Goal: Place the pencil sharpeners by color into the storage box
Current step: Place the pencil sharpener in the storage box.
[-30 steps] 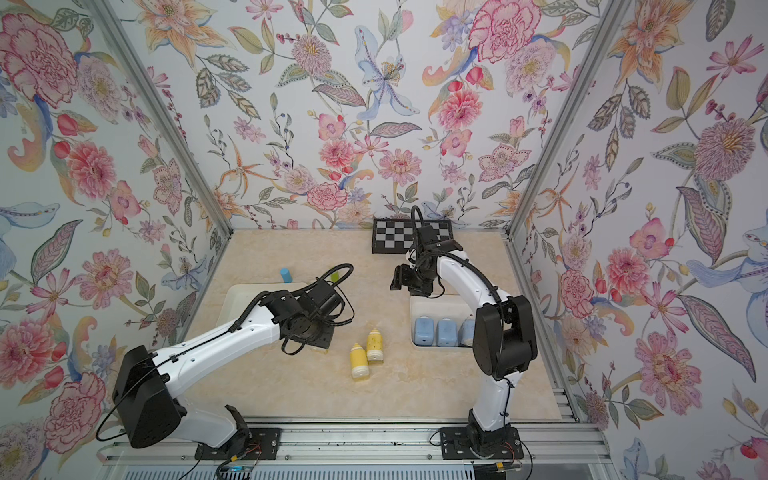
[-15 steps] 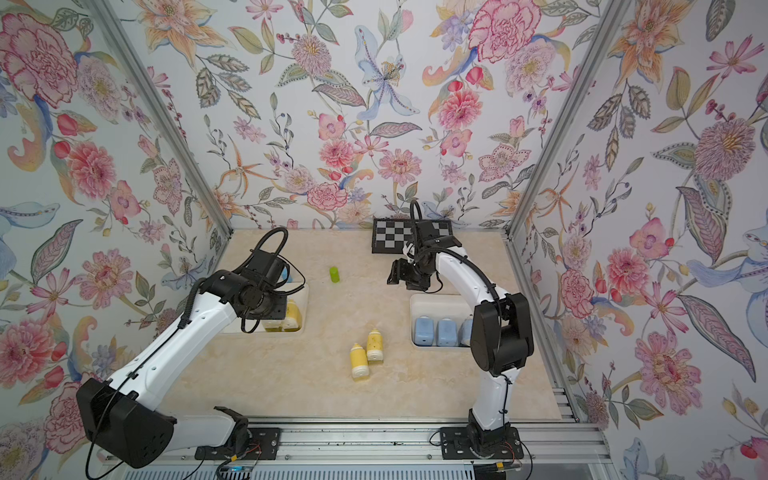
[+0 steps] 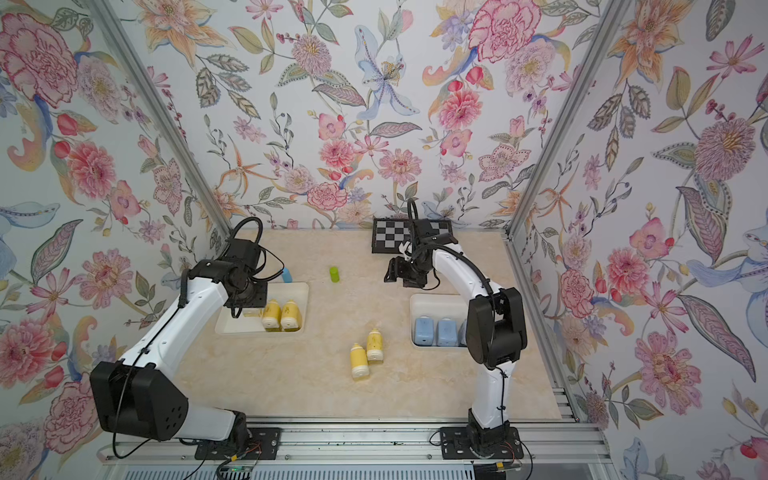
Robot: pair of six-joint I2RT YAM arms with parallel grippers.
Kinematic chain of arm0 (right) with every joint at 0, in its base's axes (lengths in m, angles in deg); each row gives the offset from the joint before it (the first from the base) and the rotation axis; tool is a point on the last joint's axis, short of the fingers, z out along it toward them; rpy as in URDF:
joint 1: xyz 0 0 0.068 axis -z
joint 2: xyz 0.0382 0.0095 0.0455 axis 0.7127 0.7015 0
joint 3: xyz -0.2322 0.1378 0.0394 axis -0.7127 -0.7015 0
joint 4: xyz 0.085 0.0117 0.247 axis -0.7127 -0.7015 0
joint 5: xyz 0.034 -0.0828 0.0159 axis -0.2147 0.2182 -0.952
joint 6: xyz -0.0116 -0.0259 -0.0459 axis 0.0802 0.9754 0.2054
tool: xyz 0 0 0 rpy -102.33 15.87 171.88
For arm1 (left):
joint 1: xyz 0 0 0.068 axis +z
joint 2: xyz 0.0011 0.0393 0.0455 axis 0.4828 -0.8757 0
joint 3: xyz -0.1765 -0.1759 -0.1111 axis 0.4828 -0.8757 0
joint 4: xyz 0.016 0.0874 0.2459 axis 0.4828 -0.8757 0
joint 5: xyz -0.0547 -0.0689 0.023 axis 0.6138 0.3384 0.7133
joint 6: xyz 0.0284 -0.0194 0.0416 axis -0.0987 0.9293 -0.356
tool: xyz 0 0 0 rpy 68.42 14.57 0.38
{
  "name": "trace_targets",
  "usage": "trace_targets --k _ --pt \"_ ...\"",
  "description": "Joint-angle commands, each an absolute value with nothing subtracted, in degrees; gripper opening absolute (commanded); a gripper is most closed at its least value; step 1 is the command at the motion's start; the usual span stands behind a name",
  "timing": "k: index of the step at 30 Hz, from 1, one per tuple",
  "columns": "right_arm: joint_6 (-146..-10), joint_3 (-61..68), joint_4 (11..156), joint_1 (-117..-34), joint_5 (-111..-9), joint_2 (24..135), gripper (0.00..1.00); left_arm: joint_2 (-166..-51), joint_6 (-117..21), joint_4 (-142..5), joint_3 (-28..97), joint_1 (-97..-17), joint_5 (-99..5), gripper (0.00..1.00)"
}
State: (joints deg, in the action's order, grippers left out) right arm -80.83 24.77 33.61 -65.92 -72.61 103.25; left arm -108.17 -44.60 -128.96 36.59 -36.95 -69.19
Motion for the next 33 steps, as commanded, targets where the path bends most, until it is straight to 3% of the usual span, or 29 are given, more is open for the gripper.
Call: trace_targets --k 1,12,33 --pt "-79.23 26.75 33.12 -65.31 -73.70 104.71 0.70 -109.47 -48.68 -126.19 37.82 -34.80 -71.25 0.43" --pt "-78.91 26.74 33.17 -65.13 -73.69 105.15 0.70 -111.31 -53.62 -117.96 33.57 -28.92 -65.17 0.43" --pt "-79.88 25.91 33.21 -65.23 -73.07 105.40 0.70 -114.09 -55.09 -110.87 23.89 -26.15 -59.49 0.43"
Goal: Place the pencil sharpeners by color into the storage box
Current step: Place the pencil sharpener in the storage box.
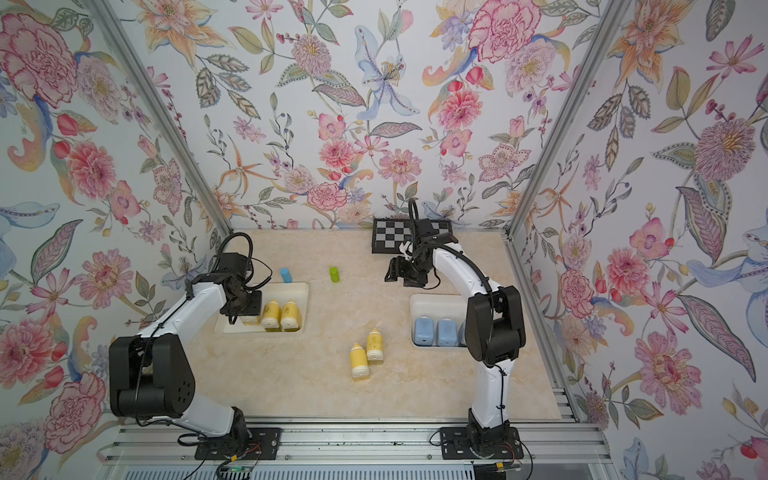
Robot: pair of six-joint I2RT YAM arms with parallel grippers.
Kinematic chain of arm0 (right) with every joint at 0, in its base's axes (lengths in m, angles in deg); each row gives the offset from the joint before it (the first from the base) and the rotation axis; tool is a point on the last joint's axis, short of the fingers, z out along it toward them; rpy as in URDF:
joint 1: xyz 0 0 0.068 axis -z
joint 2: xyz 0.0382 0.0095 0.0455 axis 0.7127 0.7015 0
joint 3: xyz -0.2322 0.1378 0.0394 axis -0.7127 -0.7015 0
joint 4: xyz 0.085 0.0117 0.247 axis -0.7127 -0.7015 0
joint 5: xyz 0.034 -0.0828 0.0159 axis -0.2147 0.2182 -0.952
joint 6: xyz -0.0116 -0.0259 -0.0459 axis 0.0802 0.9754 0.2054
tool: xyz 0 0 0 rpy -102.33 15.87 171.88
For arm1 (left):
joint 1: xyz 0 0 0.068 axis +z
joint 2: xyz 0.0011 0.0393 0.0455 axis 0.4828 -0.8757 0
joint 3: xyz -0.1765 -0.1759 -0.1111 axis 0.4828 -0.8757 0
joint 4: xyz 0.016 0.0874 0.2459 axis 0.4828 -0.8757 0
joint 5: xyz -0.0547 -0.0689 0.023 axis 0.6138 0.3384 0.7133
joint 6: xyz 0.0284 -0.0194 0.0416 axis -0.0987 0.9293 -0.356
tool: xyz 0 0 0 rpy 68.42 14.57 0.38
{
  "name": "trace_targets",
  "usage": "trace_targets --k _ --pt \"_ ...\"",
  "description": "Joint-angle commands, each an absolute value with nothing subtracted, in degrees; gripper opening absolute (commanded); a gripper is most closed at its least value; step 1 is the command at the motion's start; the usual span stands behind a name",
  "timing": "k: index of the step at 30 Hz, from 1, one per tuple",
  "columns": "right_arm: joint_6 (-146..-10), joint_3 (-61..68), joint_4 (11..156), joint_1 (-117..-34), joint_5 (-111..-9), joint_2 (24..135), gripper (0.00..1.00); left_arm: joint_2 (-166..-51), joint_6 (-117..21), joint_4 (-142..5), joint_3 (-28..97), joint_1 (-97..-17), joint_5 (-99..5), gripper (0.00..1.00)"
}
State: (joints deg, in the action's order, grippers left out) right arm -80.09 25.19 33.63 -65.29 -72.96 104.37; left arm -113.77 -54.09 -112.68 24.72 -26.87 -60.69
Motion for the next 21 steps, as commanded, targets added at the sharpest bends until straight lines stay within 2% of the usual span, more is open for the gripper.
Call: trace_targets --k 1,21 --pt "-79.83 25.99 33.21 -65.33 -73.16 105.54 0.70 -114.10 -55.01 -110.82 23.84 -26.11 -59.47 0.43" --pt "-79.91 26.20 33.25 -65.75 -73.43 106.21 0.70 -114.09 -53.51 -109.42 21.60 -24.62 -55.38 0.43"
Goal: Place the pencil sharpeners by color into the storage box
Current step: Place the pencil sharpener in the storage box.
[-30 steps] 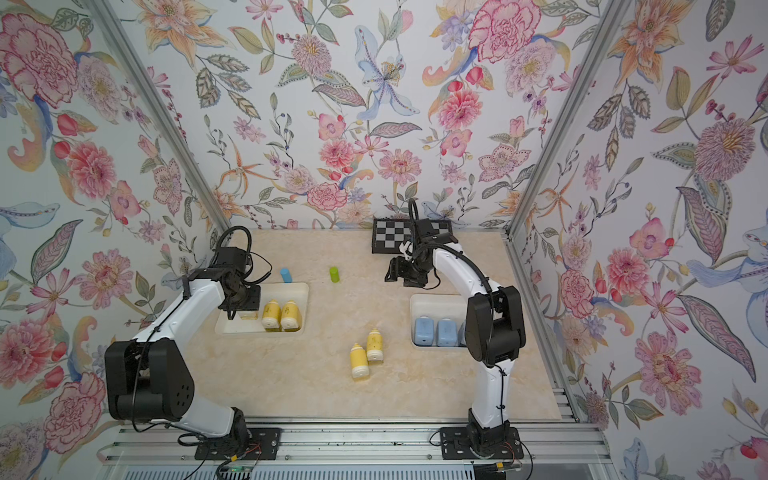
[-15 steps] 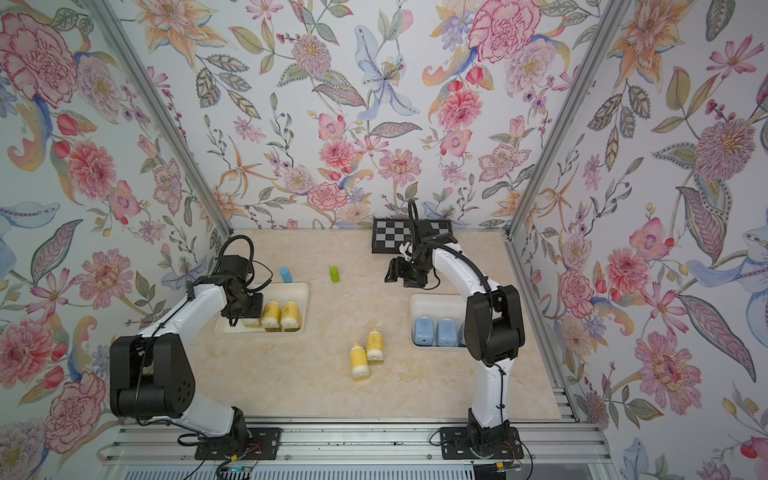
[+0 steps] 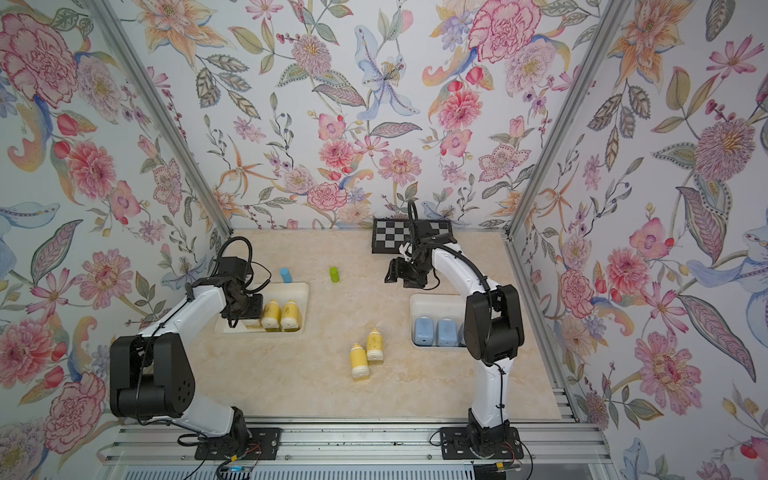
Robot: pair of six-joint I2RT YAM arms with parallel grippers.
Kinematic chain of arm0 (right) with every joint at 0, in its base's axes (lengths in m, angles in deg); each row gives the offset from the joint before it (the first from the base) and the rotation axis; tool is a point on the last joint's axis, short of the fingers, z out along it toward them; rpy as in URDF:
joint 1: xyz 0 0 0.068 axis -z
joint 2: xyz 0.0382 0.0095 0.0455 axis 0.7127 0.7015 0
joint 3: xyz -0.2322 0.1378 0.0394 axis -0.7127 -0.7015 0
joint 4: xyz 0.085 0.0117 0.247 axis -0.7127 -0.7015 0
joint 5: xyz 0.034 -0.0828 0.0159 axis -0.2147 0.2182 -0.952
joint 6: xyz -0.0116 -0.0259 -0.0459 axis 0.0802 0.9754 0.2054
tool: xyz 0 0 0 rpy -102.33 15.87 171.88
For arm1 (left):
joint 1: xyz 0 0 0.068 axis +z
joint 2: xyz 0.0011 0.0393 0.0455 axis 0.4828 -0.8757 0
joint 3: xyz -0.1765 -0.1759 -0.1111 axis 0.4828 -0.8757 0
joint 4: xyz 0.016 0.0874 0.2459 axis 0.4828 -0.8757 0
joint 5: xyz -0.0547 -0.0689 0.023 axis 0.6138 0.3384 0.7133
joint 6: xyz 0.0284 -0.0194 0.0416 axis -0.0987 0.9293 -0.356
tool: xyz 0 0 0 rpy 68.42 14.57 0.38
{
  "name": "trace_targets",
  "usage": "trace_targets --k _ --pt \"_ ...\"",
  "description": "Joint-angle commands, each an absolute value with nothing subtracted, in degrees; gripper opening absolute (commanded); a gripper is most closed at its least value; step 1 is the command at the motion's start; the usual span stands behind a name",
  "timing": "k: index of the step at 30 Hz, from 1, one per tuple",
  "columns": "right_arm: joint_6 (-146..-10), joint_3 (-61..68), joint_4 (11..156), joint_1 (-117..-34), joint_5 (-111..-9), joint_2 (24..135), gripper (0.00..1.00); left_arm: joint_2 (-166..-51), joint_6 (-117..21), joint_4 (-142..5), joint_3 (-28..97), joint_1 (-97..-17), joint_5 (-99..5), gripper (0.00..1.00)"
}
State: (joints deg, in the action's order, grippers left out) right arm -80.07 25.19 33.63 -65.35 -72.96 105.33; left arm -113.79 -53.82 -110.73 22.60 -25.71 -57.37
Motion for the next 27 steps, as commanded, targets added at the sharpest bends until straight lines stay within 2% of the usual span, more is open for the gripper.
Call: trace_targets --k 1,27 --pt "-79.95 26.22 33.21 -65.75 -73.43 106.12 0.70 -115.70 -53.51 -109.33 21.48 -24.45 -55.05 0.43" --pt "-80.24 25.87 33.21 -65.93 -72.90 105.45 0.70 -115.51 -54.39 -109.93 21.46 -22.45 -51.95 0.43"
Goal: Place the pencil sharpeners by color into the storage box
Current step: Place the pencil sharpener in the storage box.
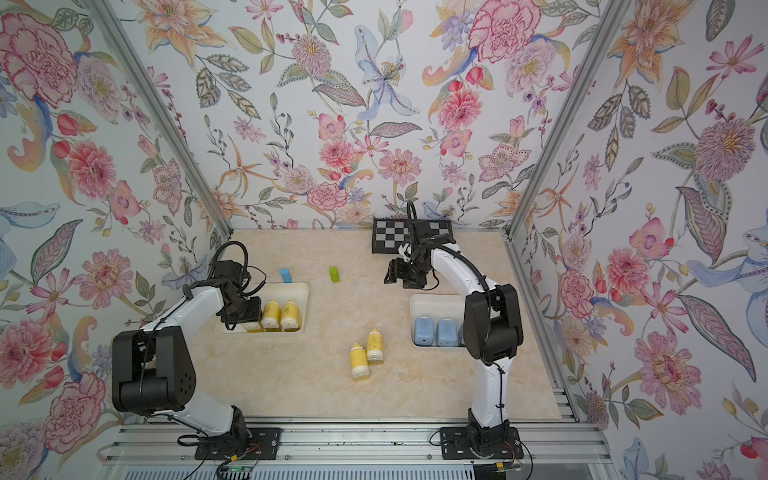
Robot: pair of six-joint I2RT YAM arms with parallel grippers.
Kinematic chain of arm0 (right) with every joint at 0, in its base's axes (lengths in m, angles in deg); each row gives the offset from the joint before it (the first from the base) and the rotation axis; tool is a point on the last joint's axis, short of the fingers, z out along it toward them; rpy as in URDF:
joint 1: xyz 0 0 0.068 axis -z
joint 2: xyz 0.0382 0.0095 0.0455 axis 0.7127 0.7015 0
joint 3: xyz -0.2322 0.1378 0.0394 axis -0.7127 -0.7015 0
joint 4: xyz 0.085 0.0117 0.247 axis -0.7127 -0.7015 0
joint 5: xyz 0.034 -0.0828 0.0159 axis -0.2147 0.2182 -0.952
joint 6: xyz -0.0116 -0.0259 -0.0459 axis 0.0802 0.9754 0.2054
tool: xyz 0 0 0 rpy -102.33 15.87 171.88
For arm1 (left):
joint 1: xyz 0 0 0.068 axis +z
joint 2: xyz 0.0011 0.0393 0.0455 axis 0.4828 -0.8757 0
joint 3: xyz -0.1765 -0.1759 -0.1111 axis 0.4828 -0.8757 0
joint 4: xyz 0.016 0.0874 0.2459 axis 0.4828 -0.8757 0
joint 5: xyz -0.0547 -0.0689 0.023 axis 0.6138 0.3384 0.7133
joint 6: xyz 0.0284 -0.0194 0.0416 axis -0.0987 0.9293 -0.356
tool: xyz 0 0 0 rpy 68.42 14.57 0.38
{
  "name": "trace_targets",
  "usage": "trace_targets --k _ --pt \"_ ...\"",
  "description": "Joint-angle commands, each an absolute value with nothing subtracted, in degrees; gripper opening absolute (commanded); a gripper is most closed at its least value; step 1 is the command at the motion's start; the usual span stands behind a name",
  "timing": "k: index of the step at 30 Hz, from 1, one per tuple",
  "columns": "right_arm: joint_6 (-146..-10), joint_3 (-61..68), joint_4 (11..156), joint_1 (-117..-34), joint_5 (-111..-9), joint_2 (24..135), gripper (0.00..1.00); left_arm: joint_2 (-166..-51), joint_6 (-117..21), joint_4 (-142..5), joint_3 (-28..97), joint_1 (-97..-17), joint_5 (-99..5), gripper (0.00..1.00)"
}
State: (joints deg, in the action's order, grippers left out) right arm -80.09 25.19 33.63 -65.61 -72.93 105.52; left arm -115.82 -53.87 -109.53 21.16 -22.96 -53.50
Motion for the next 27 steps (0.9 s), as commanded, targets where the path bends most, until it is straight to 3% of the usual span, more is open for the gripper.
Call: trace_targets --k 1,19,27 --pt "-80.22 25.86 33.21 -66.00 -72.81 105.46 0.70 -115.50 -54.39 -110.06 21.55 -22.45 -51.60 0.43" --pt "-80.23 25.43 33.30 -66.02 -72.41 105.22 0.70 -115.06 -54.56 -110.84 20.95 -22.41 -50.88 0.44" --pt "-80.31 24.89 33.38 -65.97 -72.29 104.93 0.70 -115.06 -54.30 -110.56 20.47 -22.45 -51.48 0.56"
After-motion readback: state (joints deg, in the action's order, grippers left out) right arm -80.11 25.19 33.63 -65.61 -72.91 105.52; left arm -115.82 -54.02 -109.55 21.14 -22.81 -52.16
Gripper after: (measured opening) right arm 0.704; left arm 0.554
